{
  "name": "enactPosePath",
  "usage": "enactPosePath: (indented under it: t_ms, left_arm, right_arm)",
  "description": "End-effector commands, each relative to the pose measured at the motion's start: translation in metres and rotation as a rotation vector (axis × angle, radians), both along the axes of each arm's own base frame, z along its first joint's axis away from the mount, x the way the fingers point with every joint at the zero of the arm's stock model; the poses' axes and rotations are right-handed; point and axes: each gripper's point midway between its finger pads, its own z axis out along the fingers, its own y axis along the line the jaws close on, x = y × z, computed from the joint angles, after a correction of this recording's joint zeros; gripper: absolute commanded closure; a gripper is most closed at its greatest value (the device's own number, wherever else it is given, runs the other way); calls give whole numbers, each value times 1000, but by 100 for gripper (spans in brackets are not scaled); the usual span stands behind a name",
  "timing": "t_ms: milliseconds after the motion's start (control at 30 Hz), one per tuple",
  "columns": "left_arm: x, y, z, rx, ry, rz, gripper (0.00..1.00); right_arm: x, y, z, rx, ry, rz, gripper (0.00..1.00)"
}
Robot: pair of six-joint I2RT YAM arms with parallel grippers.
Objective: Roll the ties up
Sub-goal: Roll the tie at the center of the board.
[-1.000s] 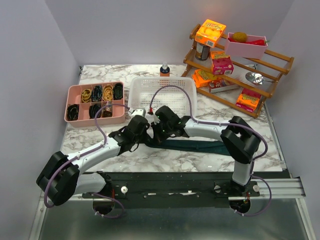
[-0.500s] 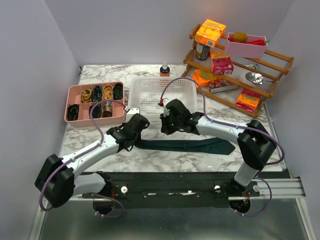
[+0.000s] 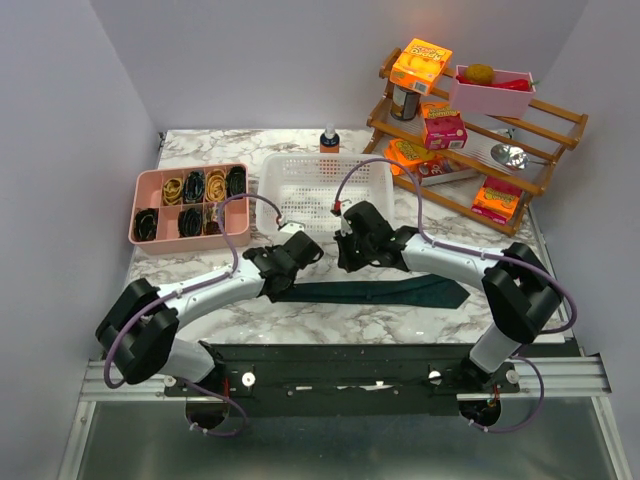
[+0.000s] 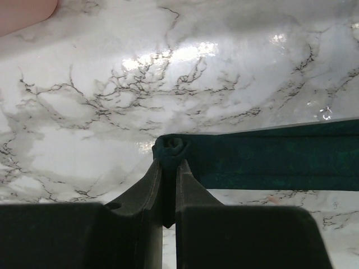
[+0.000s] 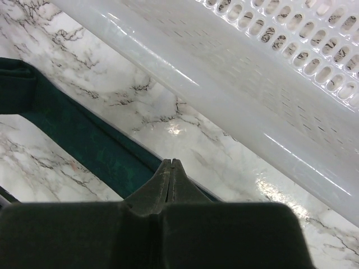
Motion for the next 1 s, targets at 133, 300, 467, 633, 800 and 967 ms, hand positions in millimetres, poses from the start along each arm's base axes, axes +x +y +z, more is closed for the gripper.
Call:
enactPosePath:
  t_ms: [133, 300, 467, 633, 800, 967]
  left_arm:
    - [-3, -23, -7, 77, 20, -85, 100]
    - [-7, -39, -19, 44, 55, -112, 92]
    - [-10, -54, -32, -18, 84, -127, 63]
    - [-11, -65, -38, -85, 81, -108, 51]
    - [-15, -73, -33, -179, 70, -90, 49]
    - [-14, -77, -24, -240, 29, -82, 49]
  right_arm:
    - [1, -11, -3, -29, -11, -20, 99]
    - [1, -12, -7, -36, -2, -20, 99]
    - [0, -13, -11, -43, 6, -18, 99]
    - [-2, -12, -12, -38, 13, -9, 99]
    - [-4, -11, -16, -38, 26, -3, 99]
    - [-4, -9, -14, -28, 26, 7, 99]
